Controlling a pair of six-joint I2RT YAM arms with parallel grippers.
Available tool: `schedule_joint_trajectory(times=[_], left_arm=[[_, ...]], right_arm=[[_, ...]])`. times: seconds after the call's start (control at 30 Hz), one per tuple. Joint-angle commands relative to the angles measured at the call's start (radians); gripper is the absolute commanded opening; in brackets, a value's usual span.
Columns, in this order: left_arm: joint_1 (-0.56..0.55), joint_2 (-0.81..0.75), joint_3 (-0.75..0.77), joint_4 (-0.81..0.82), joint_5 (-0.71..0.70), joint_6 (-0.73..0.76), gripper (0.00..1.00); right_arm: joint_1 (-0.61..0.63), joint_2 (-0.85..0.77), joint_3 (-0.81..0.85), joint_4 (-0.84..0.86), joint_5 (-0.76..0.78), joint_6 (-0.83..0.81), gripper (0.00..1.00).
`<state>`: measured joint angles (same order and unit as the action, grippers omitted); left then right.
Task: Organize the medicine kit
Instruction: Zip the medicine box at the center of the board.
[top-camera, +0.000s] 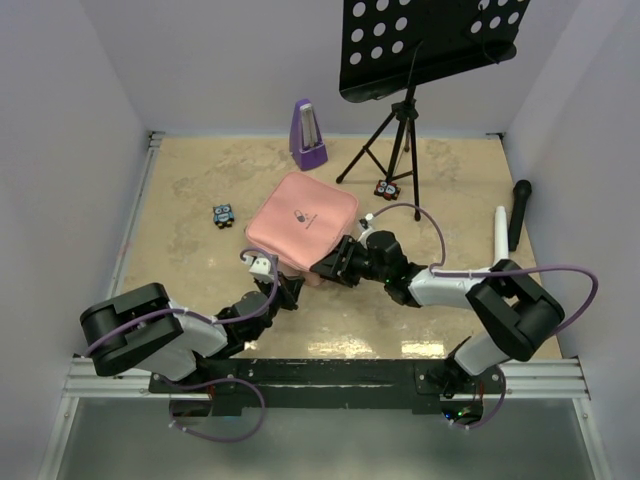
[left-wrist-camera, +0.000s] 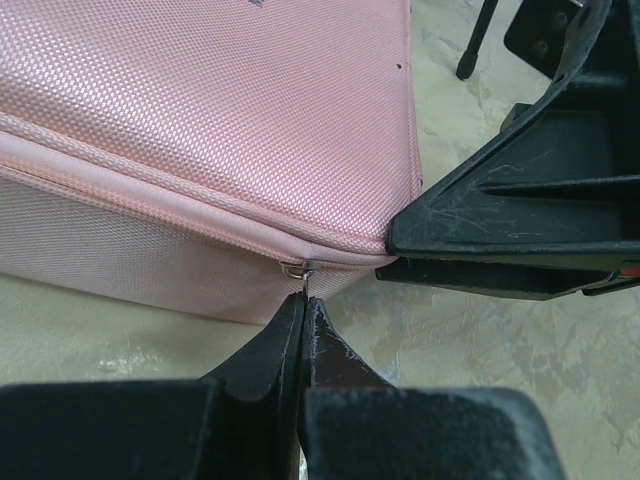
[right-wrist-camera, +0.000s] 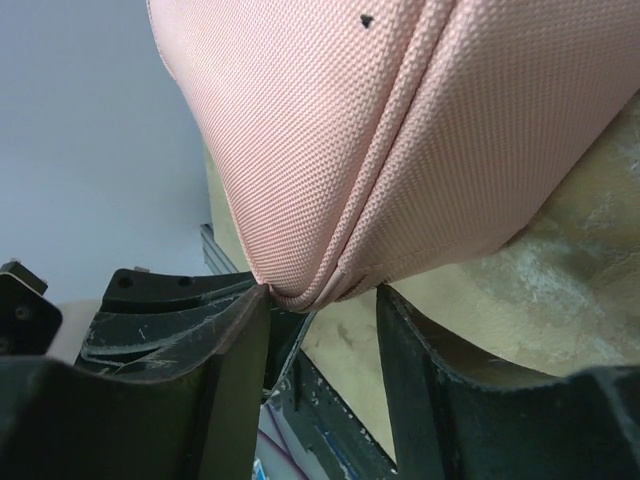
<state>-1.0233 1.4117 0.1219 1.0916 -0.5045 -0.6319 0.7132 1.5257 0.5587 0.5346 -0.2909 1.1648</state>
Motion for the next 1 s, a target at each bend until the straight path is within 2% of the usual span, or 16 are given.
schedule_joint_trajectory(times=[0.0,0.27,0.37,0.77,0.97], left_arm=[[-0.021,0.004,0.018,0.054,0.046,0.015,0.0],[-0.023,-0.011,-0.001,0.06,0.049,0.027,0.0],[-0.023,-0.02,-0.004,0.06,0.055,0.032,0.0],[-0.009,-0.094,-0.06,0.045,0.005,0.032,0.0],[0.032,-0.178,-0.08,-0.033,-0.009,0.038,0.0]], right_arm=[[0.003,0.013,0.012,0.042,0.084,0.038,0.43],[0.003,0.028,0.04,0.034,0.131,0.05,0.17],[0.005,0.04,0.035,0.054,0.136,0.064,0.0],[0.002,0.021,-0.002,0.064,0.15,0.029,0.0],[-0.02,-0.016,-0.017,0.047,0.16,0.006,0.0]])
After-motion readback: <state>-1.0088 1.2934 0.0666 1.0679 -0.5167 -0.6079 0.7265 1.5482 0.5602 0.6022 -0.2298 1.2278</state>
